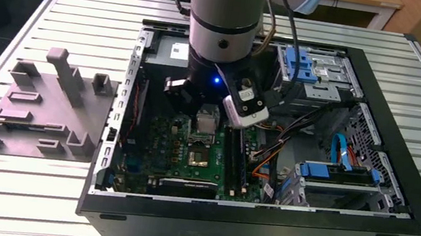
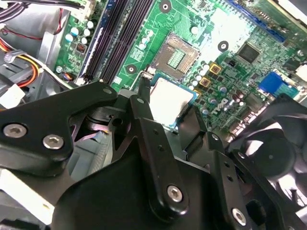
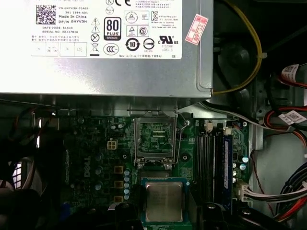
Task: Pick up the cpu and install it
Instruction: 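Place the cpu into insertion slot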
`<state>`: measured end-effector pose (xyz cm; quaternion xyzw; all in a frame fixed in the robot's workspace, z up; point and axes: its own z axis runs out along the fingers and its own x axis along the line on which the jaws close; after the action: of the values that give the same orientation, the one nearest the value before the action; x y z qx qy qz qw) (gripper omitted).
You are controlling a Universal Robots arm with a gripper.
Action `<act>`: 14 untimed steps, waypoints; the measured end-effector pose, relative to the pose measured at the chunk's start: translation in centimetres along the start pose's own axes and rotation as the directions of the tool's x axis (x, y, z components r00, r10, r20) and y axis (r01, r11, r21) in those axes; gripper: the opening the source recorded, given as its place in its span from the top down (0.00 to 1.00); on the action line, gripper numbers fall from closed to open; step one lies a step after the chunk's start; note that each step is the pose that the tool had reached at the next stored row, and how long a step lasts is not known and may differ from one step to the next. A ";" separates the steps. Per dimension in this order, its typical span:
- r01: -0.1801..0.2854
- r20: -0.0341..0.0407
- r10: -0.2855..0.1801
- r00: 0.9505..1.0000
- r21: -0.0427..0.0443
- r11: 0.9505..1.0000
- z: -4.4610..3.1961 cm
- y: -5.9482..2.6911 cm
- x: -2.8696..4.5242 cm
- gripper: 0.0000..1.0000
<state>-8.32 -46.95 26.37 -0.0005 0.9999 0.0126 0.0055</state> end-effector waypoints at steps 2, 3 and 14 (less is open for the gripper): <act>0.000 0.000 0.000 1.000 0.000 1.000 0.36 -0.01 0.00 0.53; 0.000 0.000 0.000 1.000 0.000 1.000 0.54 -0.01 0.01 0.53; 0.000 0.000 0.000 1.000 0.000 1.000 0.84 -0.02 0.01 0.53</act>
<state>-8.32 -46.95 25.52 -0.0005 0.9999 0.0125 0.0055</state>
